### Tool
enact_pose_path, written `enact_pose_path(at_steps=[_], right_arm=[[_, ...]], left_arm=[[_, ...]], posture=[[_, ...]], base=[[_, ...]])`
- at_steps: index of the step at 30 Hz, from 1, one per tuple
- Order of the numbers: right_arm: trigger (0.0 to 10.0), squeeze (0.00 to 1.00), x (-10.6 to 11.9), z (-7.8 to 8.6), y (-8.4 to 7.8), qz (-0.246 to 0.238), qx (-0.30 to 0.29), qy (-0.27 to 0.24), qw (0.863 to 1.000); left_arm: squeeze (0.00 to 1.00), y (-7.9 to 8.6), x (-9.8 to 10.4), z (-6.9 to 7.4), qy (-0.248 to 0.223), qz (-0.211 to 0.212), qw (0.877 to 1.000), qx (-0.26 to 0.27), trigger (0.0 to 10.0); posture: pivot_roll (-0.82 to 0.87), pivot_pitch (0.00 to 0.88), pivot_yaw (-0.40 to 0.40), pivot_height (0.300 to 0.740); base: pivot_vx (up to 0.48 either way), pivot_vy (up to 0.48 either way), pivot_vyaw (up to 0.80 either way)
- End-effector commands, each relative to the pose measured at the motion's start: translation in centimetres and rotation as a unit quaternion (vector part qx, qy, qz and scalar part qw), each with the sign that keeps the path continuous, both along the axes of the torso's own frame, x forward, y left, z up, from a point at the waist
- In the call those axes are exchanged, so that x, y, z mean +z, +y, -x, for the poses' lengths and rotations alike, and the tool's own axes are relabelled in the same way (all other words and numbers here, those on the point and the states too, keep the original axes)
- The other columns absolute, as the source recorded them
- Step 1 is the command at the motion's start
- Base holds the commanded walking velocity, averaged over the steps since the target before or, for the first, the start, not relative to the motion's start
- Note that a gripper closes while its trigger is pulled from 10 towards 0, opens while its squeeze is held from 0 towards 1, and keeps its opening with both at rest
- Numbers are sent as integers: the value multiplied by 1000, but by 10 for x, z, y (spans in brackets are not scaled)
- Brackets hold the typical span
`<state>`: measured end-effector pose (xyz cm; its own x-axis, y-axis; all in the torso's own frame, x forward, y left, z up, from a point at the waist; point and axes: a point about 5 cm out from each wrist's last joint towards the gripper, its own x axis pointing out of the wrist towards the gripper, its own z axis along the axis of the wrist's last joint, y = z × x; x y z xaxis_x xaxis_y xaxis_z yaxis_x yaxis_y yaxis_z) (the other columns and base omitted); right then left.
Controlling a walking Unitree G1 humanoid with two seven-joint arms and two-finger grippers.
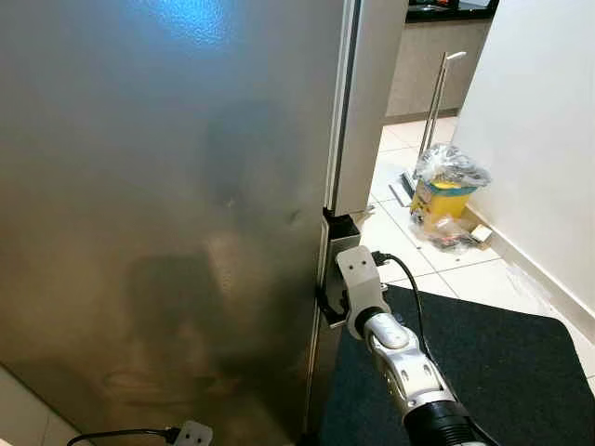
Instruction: Restocking fridge
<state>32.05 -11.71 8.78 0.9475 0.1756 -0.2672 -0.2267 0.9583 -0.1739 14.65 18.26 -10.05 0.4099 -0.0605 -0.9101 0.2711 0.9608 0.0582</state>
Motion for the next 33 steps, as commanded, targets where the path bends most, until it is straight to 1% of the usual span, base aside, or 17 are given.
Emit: enact_pose_path(at_steps=[1,6,14,22,27,33], right_arm=[[10000,0,41,-17,-33,2,-97,-85,992],[10000,0,41,-17,-37,5,-106,-84,991],[10000,0,36,-16,-47,10,-127,-76,989],[10000,0,36,-16,-49,12,-134,-76,988],[10000,0,33,-15,-52,15,-132,-69,989],[10000,0,36,-12,-57,13,-132,-78,988]], left_arm=[[0,-3,-1,1,1,1,1000,-9,10000],[0,-3,0,1,1,0,1000,-10,10000],[0,-1,0,0,2,0,1000,-11,10000],[0,-1,0,0,1,-1,1000,-11,10000],[0,-1,0,0,2,-1,1000,-10,10000],[0,0,0,1,3,-1,1000,-11,10000]], posture=[[-99,24,26,740],[-98,24,25,740],[-98,24,30,740],[-96,26,33,740],[-95,28,33,740],[-98,31,35,740]], base=[[0,0,0],[0,0,0],[0,0,0],[0,0,0],[0,0,0],[0,0,0]])
